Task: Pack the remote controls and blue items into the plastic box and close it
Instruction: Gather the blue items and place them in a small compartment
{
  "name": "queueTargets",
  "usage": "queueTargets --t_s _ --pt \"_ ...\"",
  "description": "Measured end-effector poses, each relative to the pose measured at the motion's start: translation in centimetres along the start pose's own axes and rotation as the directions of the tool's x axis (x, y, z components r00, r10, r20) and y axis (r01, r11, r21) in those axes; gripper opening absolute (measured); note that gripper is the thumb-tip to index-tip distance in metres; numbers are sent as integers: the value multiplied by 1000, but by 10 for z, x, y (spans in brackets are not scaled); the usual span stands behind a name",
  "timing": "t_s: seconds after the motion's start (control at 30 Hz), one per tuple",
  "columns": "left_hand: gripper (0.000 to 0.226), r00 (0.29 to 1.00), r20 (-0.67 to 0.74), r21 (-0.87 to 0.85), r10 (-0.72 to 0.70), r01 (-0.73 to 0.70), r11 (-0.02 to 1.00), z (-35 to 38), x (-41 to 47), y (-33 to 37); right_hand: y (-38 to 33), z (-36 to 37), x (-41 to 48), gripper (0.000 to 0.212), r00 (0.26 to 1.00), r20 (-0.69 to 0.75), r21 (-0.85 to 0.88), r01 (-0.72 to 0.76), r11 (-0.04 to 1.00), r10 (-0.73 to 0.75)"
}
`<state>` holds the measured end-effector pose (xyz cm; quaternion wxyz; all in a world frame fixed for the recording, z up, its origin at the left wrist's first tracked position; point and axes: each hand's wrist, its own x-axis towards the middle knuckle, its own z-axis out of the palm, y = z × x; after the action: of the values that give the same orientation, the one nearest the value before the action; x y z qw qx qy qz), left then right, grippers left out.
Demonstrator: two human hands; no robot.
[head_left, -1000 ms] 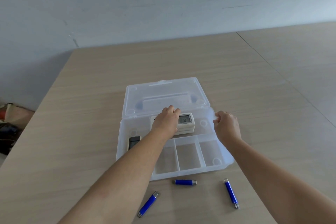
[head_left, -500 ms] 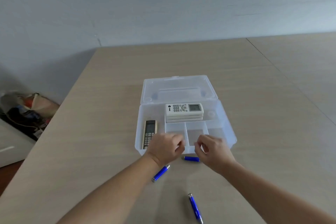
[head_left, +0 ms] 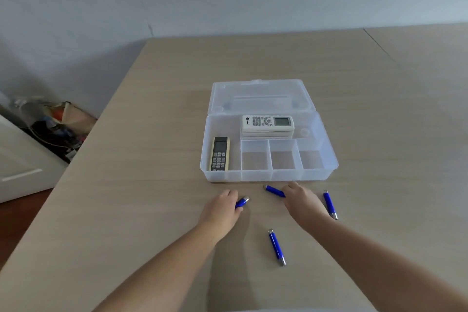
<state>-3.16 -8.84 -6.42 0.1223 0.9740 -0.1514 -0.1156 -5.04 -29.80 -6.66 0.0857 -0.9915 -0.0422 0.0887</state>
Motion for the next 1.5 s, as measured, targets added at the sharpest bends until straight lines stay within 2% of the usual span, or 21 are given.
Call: queueTargets --t_s 0.1,0.23,0.33,0.47,0.63,0.77,0.87,0.97,1.03,1.1,1.17,1.3,1.5 --pt "20 999 -27 -146 46 -49 988 -5 -1 1 -2 -4 -5 21 1000 -14 125 -10 992 11" --pt "19 983 -172 -292 55 -105 951 -29 4 33 10 -28 -26 17 975 -221 323 85 943 -12" --pt "19 974 -226 -359 29 -111 927 -50 18 65 29 -59 -27 15 954 -298 407 146 902 -20" --pt "16 974 -224 -456 -28 -80 886 -72 38 105 64 -101 -23 14 961 -265 539 84 838 74" --pt "24 981 -184 -516 -56 -48 855 -85 64 139 94 -132 -12 8 956 -183 692 -41 721 229" --pt "23 988 -143 -515 -50 -31 856 -83 80 146 107 -139 8 8 950 -133 707 -109 699 284" --pt "19 994 -100 -541 -45 -17 841 -80 90 143 105 -139 27 18 969 -55 580 -167 798 242" --pt "17 996 -87 -544 -34 -19 839 -75 97 135 95 -138 47 24 990 94 217 -126 968 108" --pt "18 997 -75 -542 -25 -20 840 -72 101 130 85 -134 58 17 976 202 -15 -85 996 86" --pt "19 998 -55 -544 -12 -20 839 -70 104 127 78 -126 66 33 966 250 -177 -26 984 71" --pt "20 999 -45 -548 0 -25 836 -70 108 124 74 -122 70 40 962 272 -270 46 962 31" --pt "21 999 -43 -569 7 -31 822 -68 113 122 75 -115 77 22 970 236 -444 163 881 -60" --pt "22 999 -27 -566 24 -35 824 -66 116 120 83 -102 77 23 950 292 -585 269 765 -111"
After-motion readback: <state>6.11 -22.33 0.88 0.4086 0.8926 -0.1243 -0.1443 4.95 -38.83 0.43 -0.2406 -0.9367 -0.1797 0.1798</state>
